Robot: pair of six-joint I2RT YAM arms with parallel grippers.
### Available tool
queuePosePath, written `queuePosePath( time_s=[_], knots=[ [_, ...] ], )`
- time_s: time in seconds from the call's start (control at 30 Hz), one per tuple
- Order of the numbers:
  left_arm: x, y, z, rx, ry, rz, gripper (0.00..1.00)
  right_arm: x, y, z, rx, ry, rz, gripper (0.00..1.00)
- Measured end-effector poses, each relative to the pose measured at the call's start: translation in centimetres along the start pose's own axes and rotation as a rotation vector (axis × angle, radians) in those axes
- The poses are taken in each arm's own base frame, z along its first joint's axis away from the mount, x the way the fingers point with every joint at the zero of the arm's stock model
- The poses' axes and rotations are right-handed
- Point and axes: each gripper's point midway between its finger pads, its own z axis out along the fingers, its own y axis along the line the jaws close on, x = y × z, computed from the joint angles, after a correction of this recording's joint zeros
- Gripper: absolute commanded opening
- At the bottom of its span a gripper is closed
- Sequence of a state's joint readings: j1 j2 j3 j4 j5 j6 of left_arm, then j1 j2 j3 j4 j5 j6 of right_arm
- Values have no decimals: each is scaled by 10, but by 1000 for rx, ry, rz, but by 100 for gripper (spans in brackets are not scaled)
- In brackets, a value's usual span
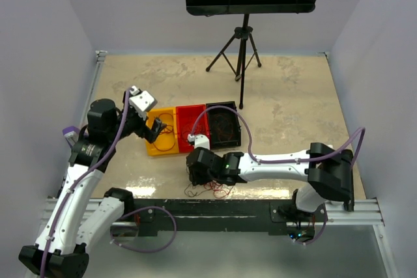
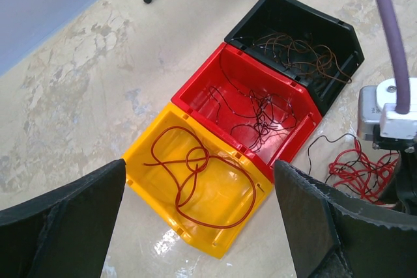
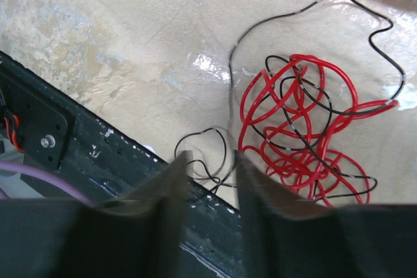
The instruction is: Untangle the cables
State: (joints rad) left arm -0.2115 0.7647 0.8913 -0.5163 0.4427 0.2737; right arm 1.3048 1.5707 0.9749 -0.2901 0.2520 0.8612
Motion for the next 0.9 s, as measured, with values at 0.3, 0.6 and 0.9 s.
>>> queuePosePath(
  time_s=[0.3,0.6,0.9],
  knots=[
    [2,-2,-4,-6,-14,23,100,-9,9,-1,-30,-23,19,0],
    [1,-2,-2,-3,-16,3,100,-97,62,-123,-329,-298,32,0],
    [-2,-18,-2,78,-47,-13,100,-191,92,-272,-539,-628,48,0]
  ],
)
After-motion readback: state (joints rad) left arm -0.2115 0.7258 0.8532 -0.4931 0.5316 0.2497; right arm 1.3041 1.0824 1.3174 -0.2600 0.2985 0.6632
